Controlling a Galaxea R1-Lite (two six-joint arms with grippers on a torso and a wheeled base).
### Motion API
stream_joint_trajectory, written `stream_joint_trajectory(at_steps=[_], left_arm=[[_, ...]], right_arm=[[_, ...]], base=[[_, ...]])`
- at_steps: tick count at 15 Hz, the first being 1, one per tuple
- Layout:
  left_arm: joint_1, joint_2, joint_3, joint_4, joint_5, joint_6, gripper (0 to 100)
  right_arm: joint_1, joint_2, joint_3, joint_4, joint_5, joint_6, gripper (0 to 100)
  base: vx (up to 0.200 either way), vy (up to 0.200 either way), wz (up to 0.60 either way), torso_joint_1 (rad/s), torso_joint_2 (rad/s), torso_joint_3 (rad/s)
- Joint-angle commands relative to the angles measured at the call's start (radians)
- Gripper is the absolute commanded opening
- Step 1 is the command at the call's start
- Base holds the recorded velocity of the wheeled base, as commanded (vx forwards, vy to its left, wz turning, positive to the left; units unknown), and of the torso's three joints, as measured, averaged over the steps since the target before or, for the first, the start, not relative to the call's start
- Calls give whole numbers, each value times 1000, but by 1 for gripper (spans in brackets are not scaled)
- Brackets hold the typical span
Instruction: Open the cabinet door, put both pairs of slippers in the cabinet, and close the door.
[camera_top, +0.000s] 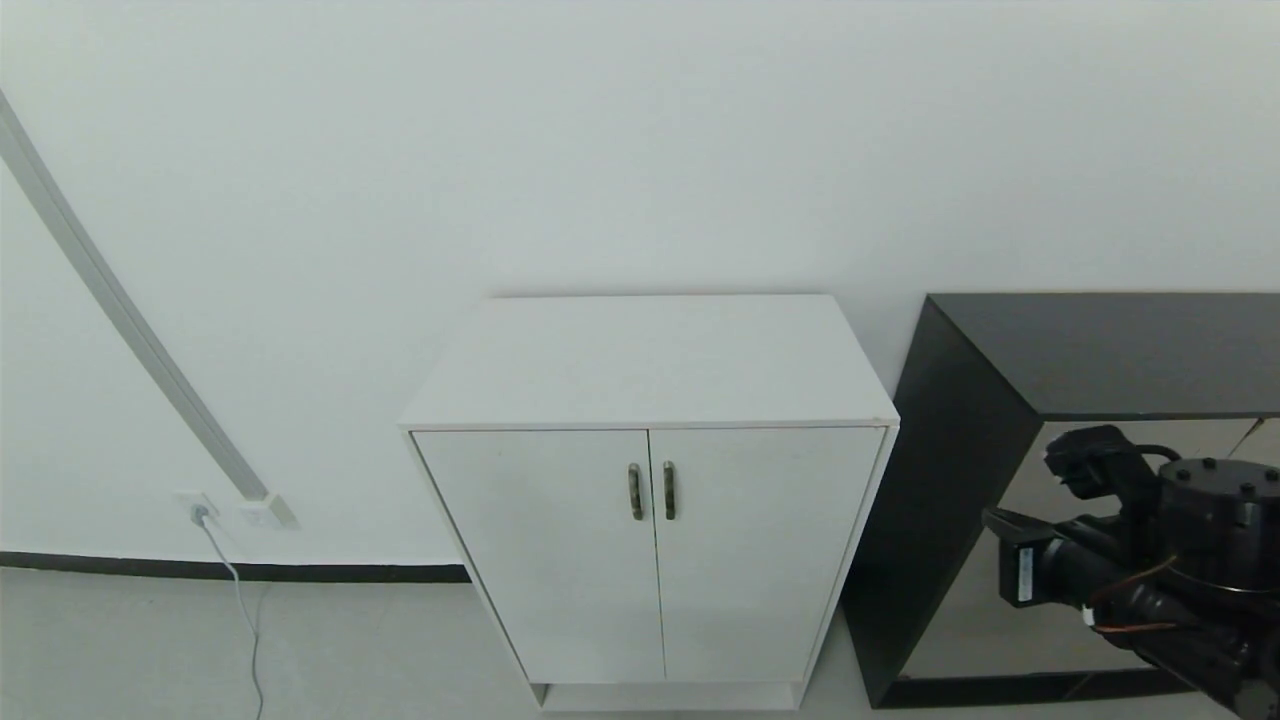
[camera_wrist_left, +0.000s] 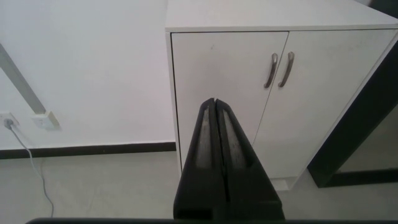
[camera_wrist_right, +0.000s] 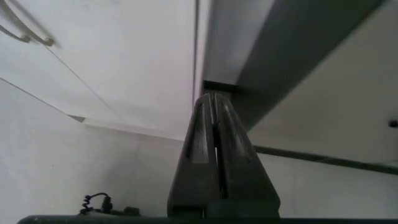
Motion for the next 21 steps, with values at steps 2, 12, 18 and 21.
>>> stream_joint_trajectory(at_steps=[2, 12, 18, 21], left_arm=[[1, 0, 0, 0, 0, 0, 0], [1, 0, 1, 0, 0, -3, 0], [1, 0, 0, 0, 0, -2, 0], [1, 0, 0, 0, 0, -2, 0]], right_arm=[[-57, -183, 125, 2, 0, -41, 0], [-71, -588, 290, 217, 9, -98, 0], [-69, -913, 231, 649, 100, -98, 0], [-68, -1030, 225, 800, 184, -98, 0]], base=[[0, 0, 0, 0, 0, 0], [0, 0, 0, 0, 0, 0], [0, 0, 0, 0, 0, 0], [0, 0, 0, 0, 0, 0]])
